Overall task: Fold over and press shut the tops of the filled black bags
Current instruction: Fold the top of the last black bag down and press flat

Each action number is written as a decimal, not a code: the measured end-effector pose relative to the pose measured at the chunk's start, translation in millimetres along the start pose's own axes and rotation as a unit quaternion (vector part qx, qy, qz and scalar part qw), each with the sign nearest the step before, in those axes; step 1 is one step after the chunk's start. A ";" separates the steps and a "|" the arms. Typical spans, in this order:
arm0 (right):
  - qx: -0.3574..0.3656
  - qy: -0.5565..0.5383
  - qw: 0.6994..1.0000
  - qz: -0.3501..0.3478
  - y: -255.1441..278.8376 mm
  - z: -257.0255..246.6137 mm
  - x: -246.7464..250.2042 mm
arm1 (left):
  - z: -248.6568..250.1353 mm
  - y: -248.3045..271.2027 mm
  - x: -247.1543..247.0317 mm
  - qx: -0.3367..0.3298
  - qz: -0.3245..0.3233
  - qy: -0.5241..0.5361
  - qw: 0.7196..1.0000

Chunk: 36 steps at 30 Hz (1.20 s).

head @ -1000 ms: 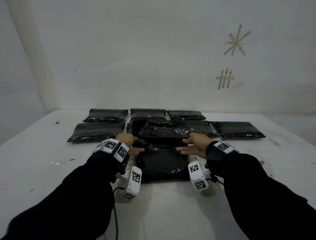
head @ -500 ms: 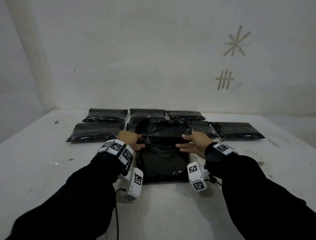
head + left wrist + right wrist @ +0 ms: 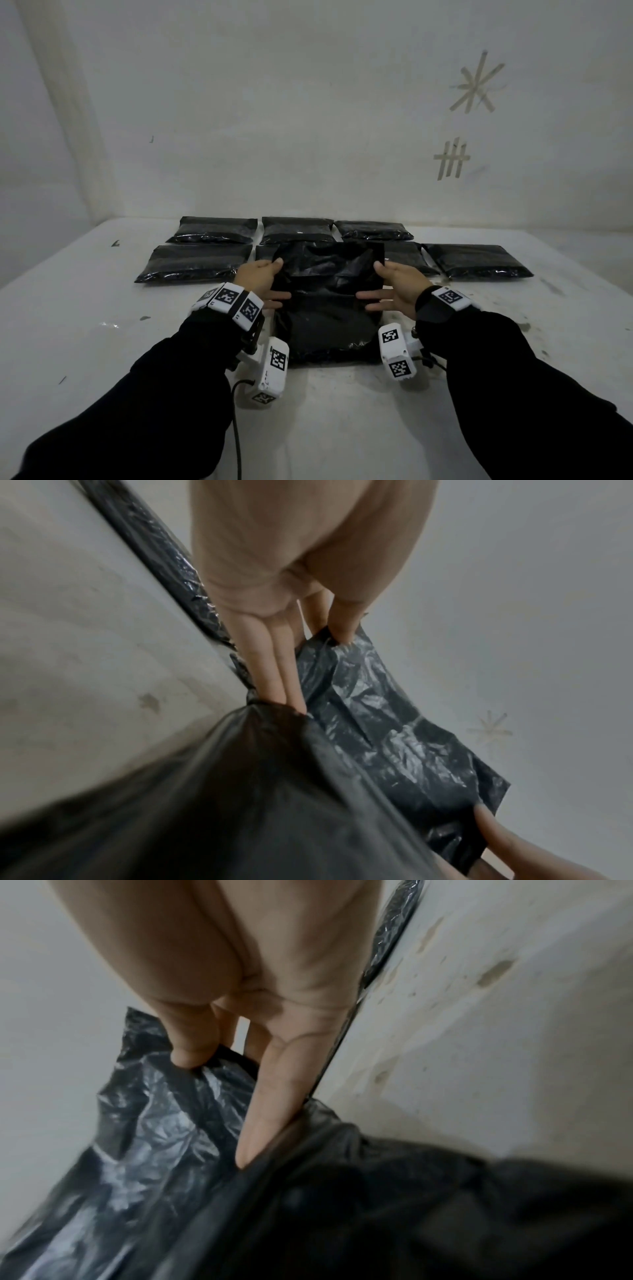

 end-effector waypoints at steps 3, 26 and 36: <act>0.007 -0.022 1.000 0.003 3.1 -3.9 0.4 | 1.0 0.6 1.7 -0.006 0.000 0.018 1.000; 0.045 -0.044 0.998 -0.007 -2.5 -9.7 0.6 | 8.8 3.5 -3.2 -0.021 -0.017 0.005 1.000; 0.030 -0.056 0.998 -0.008 1.1 -8.0 0.0 | 7.5 -0.6 -4.9 0.008 -0.033 0.001 0.999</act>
Point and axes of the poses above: each hand's wrist, its own y-axis away from the middle knuckle, its own x-axis out of the back of the hand, z = x × y, the point moved 10 cm from there along -y, towards the middle knuckle, and after that the axes turned 10 degrees about z, right-handed, at the moved point
